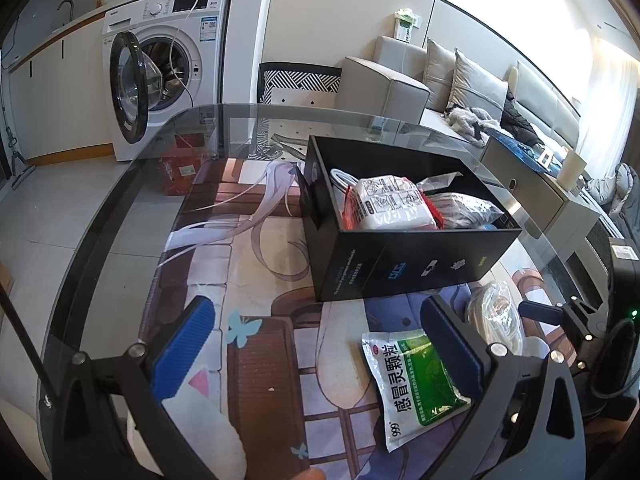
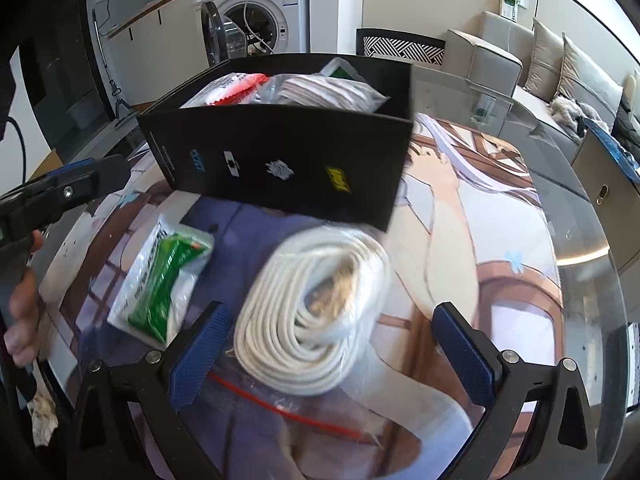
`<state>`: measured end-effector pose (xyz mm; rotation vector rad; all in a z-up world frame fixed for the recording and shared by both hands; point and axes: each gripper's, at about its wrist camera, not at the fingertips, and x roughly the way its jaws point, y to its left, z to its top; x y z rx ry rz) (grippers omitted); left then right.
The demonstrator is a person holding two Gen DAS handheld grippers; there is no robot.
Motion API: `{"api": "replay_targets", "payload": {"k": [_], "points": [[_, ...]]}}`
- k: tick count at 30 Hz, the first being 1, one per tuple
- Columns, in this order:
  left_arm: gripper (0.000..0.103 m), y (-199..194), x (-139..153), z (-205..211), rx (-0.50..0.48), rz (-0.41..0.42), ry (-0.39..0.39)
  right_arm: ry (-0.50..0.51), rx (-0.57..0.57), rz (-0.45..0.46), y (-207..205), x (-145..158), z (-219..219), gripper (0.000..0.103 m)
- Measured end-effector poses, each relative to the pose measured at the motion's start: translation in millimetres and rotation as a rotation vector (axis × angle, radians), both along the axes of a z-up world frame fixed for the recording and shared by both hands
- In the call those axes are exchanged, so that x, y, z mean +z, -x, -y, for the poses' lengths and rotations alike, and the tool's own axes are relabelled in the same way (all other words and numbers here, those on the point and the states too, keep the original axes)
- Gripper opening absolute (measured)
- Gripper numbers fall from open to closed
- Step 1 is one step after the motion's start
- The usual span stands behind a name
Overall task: Organize soft objects
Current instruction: 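Grasp the zip bag of coiled white rope with the right gripper, then grasp the green-and-white granule packet with the left gripper while the right gripper holds the rope bag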
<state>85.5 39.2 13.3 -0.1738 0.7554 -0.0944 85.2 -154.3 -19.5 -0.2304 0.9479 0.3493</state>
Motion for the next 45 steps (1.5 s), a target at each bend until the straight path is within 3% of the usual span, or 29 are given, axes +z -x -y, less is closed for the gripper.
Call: {"api": "replay_targets", "payload": {"k": [9, 19, 26, 45], "points": [[0.103, 1, -4, 10, -0.025, -0.017, -0.018, -0.044, 0.0, 0.011, -2, 2, 6, 0.101], [0.103, -1, -10, 12, -0.036, -0.04, -0.028, -0.029, 0.044, 0.046, 8, 5, -3, 0.062], [0.103, -1, -9, 15, -0.052, -0.042, -0.029, -0.077, 0.038, 0.05, 6, 8, 2, 0.046], [0.103, 2, -21, 49, -0.134, -0.112, -0.063, -0.137, 0.072, 0.156, 21, 37, 7, 0.042]]}}
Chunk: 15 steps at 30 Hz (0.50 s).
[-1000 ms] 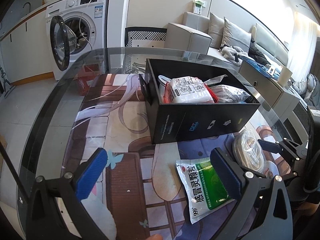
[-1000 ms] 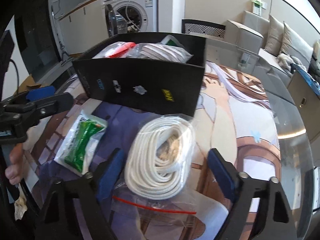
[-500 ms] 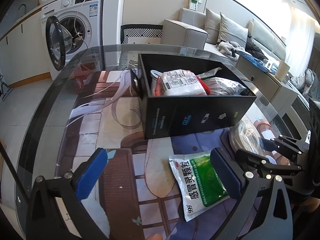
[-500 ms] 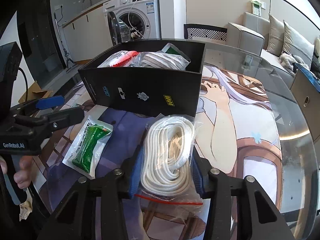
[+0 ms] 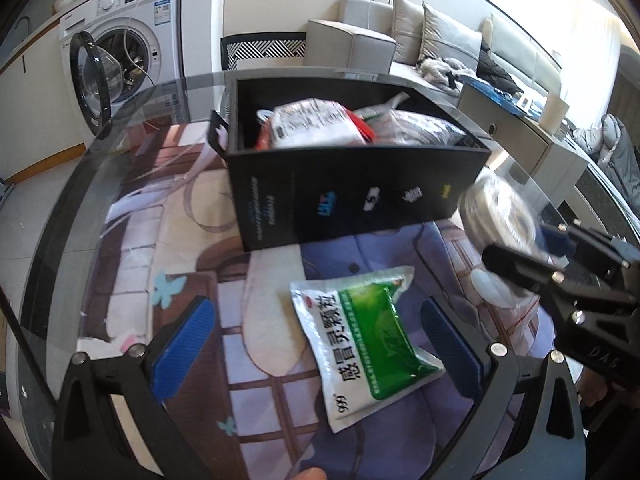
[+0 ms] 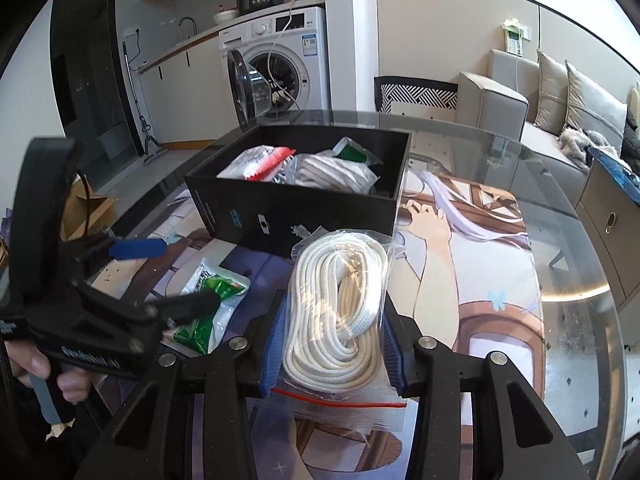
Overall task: Organize soft objects
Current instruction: 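Grasp the green-and-white granule packet with the left gripper while the right gripper holds the rope bag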
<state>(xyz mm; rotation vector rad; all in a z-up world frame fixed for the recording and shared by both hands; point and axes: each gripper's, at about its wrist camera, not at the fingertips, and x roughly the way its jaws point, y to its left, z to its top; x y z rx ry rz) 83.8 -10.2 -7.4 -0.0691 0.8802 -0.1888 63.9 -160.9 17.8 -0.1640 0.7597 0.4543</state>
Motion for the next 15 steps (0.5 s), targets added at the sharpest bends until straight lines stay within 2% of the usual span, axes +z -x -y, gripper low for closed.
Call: {"api": "replay_targets", "payload": {"k": [5, 15], "points": [[0.103, 0, -6, 10, -0.001, -0.022, -0.014, 0.001, -0.002, 0.007, 1, 2, 2, 0.042], [0.103, 1, -12, 19, 0.022, -0.042, -0.107, 0.002, -0.006, 0.013, 1, 3, 5, 0.042]]}}
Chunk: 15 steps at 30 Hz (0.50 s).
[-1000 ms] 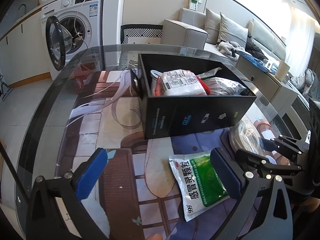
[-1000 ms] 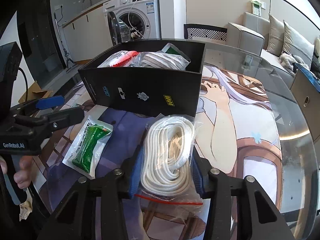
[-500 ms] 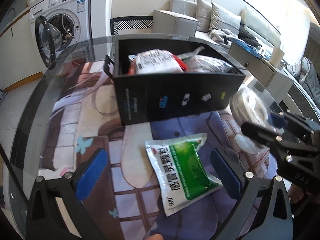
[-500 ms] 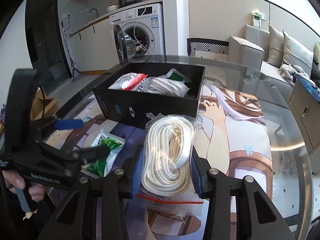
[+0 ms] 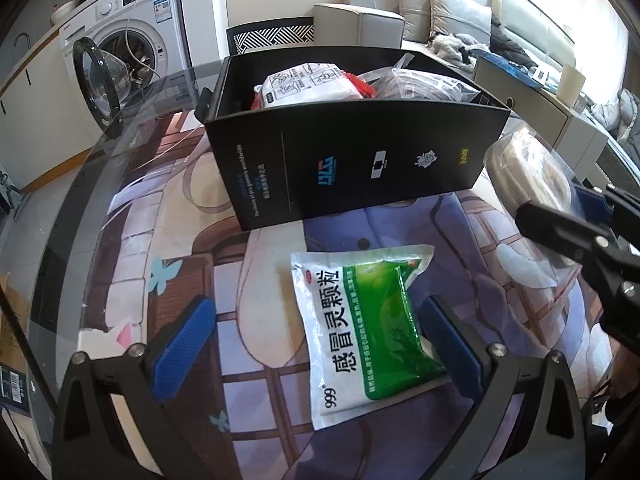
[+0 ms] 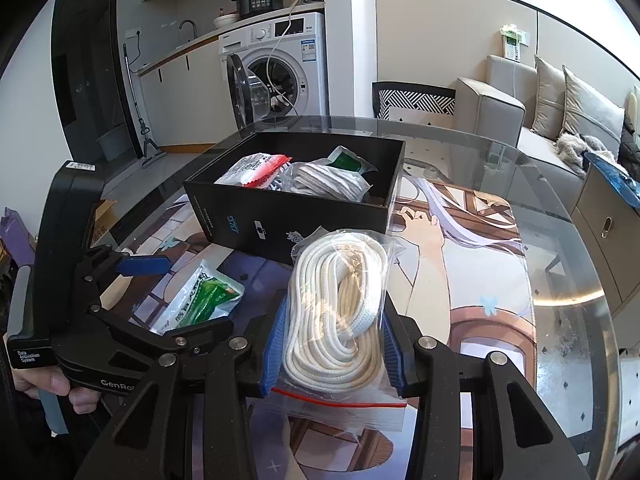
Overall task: Organize soft objects
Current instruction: 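Grasp the green-and-white granule packet with the left gripper while the right gripper holds the rope bag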
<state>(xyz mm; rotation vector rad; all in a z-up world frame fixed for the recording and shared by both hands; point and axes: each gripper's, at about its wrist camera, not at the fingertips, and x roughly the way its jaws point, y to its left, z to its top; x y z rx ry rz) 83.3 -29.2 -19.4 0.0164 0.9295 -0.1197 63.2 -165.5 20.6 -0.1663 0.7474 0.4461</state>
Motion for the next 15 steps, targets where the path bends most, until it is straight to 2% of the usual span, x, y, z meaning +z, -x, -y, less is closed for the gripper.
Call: {"api": "replay_targets", "payload": {"k": [4, 6, 8, 9, 10, 11, 15], "points": [[0.1, 0, 0, -3, -0.001, 0.008, 0.005, -0.001, -0.002, 0.002, 0, 1, 0, 0.042], [0.09, 1, 2, -5, 0.008, 0.027, 0.01, -0.002, -0.001, 0.006, 1, 2, 0, 0.042], [0.07, 2, 4, -8, 0.008, 0.043, 0.02, -0.002, 0.0, 0.01, 2, 3, 0, 0.042], [0.064, 2, 5, -9, 0.009, 0.048, 0.021, -0.004, 0.002, 0.012, 3, 4, 0, 0.042], [0.052, 2, 7, -11, 0.004, 0.056, 0.029, -0.005, 0.003, 0.013, 3, 4, 1, 0.042], [0.046, 1, 7, -12, 0.002, 0.058, 0.034, -0.007, 0.002, 0.014, 2, 4, 1, 0.042], [0.041, 1, 9, -15, -0.009, 0.06, 0.06, -0.009, 0.002, 0.021, 3, 6, 1, 0.042]]}}
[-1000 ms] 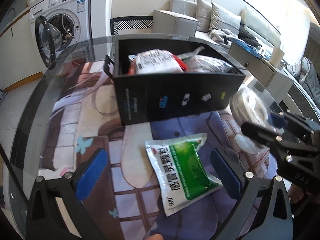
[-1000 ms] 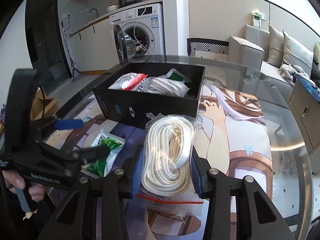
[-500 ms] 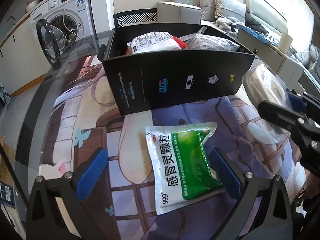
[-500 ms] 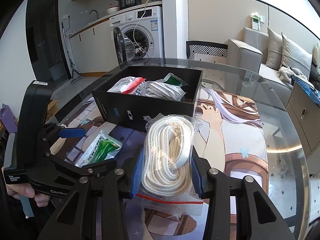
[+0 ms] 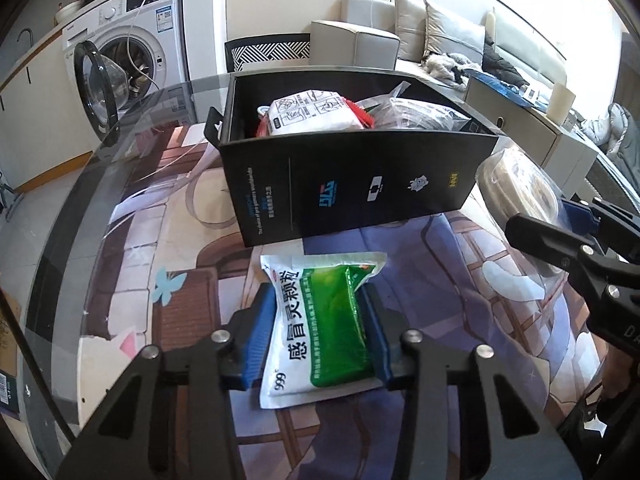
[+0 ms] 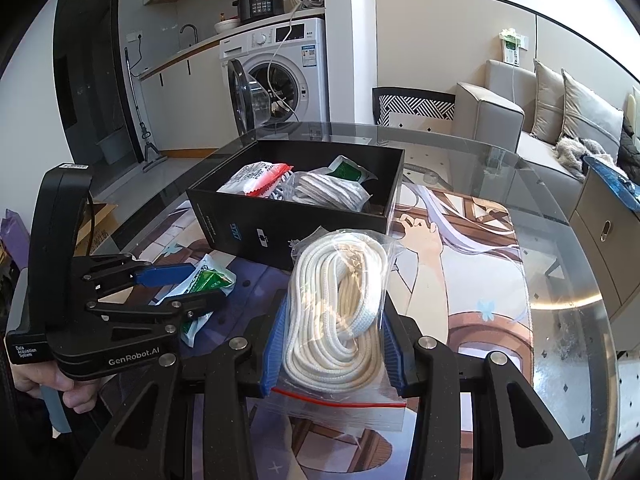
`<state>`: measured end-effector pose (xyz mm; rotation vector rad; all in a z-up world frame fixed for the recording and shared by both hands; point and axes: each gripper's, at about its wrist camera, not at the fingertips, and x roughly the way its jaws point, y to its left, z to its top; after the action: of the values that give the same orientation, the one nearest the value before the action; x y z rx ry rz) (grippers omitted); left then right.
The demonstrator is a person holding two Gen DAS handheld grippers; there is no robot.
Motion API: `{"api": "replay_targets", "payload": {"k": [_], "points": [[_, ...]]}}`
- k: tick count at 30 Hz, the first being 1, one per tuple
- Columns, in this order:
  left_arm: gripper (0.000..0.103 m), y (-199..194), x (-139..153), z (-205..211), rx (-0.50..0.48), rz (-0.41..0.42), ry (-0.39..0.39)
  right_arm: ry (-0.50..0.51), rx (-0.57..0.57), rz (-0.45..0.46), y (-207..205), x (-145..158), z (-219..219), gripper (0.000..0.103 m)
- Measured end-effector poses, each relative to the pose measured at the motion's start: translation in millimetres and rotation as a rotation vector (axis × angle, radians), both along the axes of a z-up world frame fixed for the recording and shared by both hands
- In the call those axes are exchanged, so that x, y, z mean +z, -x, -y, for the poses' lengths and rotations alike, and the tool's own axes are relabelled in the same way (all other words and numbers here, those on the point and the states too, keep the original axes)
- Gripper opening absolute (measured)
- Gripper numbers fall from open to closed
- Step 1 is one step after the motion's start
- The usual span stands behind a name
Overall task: Organize soft objects
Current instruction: 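Grasp the green-and-white granule packet with the left gripper while the right gripper holds the rope bag, then lower the green packet and rope bag into the black box and open both grippers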
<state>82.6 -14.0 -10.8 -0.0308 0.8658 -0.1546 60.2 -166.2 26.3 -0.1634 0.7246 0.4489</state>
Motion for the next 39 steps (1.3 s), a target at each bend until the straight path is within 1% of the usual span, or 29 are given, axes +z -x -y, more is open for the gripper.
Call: {"api": "replay_targets", "payload": {"k": [9, 20, 30, 39], "points": [[0.036, 2, 5, -3, -0.007, 0.004, 0.053, -0.007, 0.001, 0.019, 2, 7, 1, 0.042], [0.034, 13, 31, -6, -0.028, 0.08, 0.087, -0.021, -0.005, 0.063, 11, 22, 5, 0.042], [0.034, 19, 60, -17, -0.03, 0.158, 0.122, -0.042, 0.0, 0.092, 16, 38, 3, 0.042], [0.034, 21, 81, -16, -0.03, 0.217, 0.111, -0.077, 0.004, 0.117, 15, 53, 0, 0.042]]}}
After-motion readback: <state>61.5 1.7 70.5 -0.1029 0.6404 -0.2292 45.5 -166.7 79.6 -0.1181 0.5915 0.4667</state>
